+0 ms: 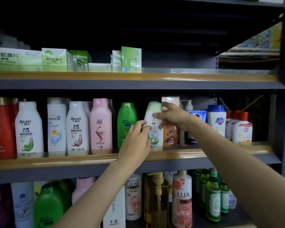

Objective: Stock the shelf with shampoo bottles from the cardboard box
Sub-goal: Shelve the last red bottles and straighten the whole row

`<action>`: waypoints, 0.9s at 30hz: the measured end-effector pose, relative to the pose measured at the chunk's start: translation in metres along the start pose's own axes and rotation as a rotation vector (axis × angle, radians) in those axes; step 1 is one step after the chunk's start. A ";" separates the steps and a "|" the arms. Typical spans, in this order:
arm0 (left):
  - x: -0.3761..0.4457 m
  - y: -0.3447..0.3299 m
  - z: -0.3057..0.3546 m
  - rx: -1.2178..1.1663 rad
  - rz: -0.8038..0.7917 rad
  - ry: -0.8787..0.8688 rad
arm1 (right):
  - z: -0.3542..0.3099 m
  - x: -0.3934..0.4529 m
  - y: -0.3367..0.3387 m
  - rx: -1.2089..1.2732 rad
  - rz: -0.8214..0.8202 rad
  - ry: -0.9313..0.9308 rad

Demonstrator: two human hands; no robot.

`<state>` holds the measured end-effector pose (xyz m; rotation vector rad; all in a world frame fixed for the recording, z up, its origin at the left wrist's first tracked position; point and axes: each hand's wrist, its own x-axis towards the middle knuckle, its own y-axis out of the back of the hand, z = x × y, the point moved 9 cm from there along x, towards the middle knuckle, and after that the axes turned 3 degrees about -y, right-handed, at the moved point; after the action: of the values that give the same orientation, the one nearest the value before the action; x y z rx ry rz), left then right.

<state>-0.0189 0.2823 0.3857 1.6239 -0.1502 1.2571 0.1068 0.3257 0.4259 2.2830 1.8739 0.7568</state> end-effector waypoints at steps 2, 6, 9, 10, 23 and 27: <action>-0.001 -0.004 0.003 0.010 -0.014 0.004 | -0.002 -0.003 -0.003 0.004 -0.031 -0.002; -0.007 -0.006 0.001 0.052 -0.026 0.024 | -0.009 0.002 -0.009 -0.076 -0.055 0.001; -0.014 -0.007 -0.001 0.074 -0.037 0.001 | -0.008 0.005 -0.008 -0.071 -0.049 -0.006; -0.016 -0.008 -0.003 0.078 -0.045 -0.007 | -0.006 0.005 -0.007 -0.055 -0.048 -0.009; -0.023 -0.002 -0.008 0.132 -0.007 -0.075 | 0.024 -0.025 -0.024 -0.178 -0.124 -0.014; -0.007 0.012 0.013 0.214 0.153 -0.145 | -0.005 -0.035 0.017 -0.182 0.191 0.106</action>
<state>-0.0215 0.2638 0.3891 1.9199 -0.2404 1.3055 0.1156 0.2876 0.4254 2.3687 1.5659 1.0466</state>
